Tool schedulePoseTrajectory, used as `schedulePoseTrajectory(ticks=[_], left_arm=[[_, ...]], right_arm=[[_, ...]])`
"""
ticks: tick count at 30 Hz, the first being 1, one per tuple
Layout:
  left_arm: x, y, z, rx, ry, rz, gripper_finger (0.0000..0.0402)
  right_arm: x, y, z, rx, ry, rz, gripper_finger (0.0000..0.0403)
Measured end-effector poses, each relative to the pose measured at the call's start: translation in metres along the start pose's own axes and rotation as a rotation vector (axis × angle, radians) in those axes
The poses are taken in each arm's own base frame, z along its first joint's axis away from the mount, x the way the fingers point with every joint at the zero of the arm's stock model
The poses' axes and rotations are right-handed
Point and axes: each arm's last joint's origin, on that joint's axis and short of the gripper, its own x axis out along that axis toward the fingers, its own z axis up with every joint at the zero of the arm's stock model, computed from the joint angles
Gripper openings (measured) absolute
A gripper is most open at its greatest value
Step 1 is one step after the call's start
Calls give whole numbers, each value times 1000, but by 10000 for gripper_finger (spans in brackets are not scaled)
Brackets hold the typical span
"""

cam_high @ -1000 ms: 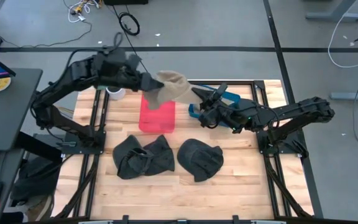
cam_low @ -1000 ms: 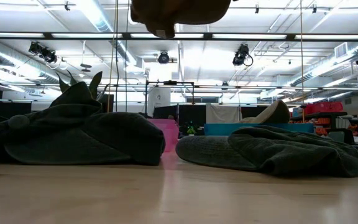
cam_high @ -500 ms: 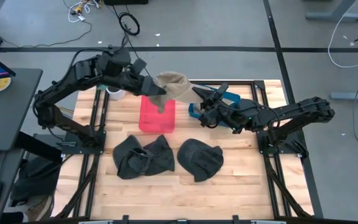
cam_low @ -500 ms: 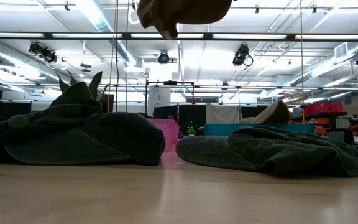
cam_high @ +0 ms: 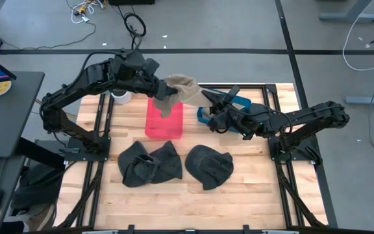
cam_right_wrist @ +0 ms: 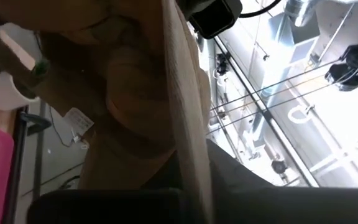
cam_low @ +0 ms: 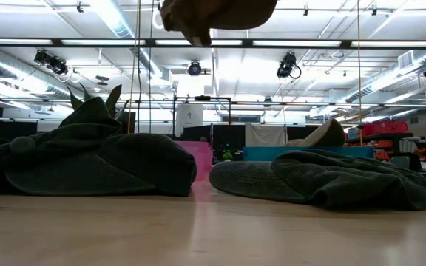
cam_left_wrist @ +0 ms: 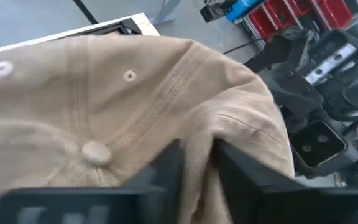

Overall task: Pick & Place hat
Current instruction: Stack the brown cap on top of the brown cap on the blue bin

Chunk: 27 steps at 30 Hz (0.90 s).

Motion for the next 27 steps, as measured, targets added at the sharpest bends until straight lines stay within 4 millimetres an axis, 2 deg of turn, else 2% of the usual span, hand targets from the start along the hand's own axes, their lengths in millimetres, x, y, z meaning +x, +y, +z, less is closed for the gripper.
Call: schedulePoseTrajectory(ticks=[2, 3, 9, 12, 17, 22, 27], left_arm=[[0, -3, 0, 36, 3, -34, 24], [0, -4, 0, 50, -1, -47, 16], [0, -7, 0, 93, -7, -69, 6], [-1, -6, 1, 105, -22, -57, 4], [-9, -2, 7, 95, -57, -52, 4], [-20, 0, 15, 100, -122, -52, 3], [-35, 2, 24, 150, -215, -26, 2]], right_arm=[[0, 0, 0, 37, 0, 0, 16], [0, 0, 0, 58, 2, -1, 16], [0, 0, -1, 217, 34, -11, 17], [0, -1, -2, 299, 75, -26, 31], [-4, -9, 0, 509, 60, -62, 81], [-10, -21, 9, 729, 0, -99, 149], [-12, -24, 12, 891, -19, -99, 212]])
